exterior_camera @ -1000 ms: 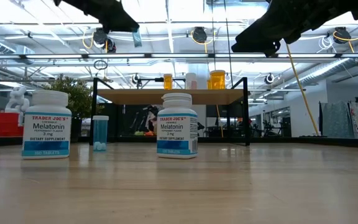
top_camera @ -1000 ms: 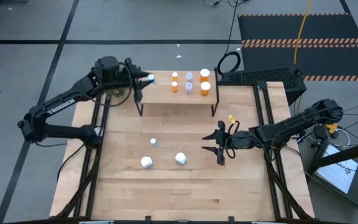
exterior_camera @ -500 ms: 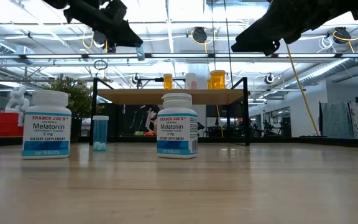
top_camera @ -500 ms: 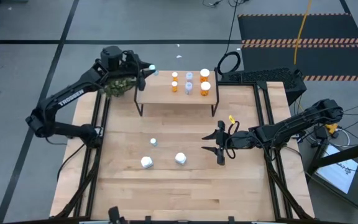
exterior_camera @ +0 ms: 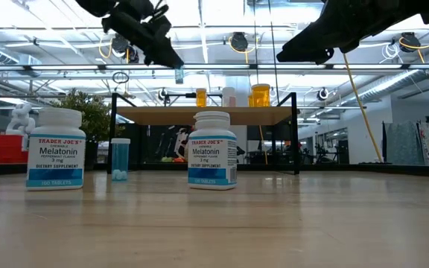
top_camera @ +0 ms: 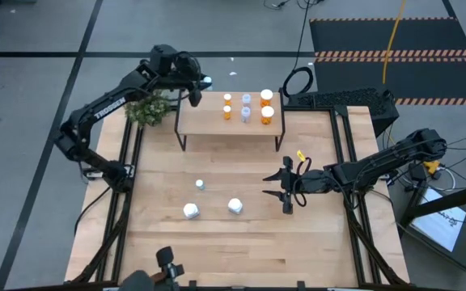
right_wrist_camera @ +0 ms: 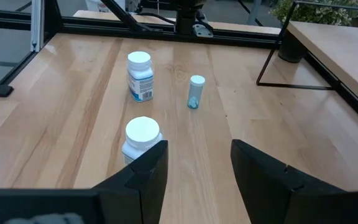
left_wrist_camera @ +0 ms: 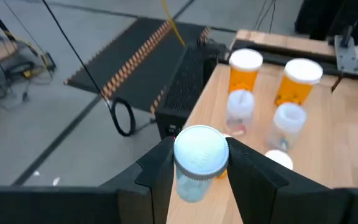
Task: Pick and place medicine bottles onto shelf by color
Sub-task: Put the bottom small blue pill bottle on the shelf
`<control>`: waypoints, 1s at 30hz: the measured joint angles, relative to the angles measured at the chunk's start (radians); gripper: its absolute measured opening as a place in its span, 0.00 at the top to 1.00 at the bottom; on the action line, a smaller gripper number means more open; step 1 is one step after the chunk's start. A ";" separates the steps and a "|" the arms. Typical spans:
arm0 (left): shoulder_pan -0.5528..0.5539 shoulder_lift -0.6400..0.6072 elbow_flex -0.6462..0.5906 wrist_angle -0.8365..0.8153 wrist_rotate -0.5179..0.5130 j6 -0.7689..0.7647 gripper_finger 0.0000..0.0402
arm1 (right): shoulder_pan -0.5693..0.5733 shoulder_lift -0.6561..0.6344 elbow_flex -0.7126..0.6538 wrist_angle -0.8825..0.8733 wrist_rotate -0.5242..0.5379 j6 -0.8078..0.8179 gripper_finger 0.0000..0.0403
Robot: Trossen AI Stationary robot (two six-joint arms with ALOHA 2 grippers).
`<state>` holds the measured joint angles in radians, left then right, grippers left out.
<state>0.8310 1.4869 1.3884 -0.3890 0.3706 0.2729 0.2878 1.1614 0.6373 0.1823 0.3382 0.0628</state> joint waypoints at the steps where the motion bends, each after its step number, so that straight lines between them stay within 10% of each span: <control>1: 0.000 0.008 0.003 -0.003 0.000 -0.001 0.65 | 0.000 0.000 0.000 0.000 0.000 0.000 0.58; 30: 0.009 0.030 -0.213 0.140 -0.001 -0.074 0.65 | -0.001 0.000 -0.068 0.098 0.005 0.003 0.58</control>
<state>0.8402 1.5166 1.1752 -0.2489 0.3695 0.1989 0.2871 1.1614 0.5693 0.2798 0.3431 0.0658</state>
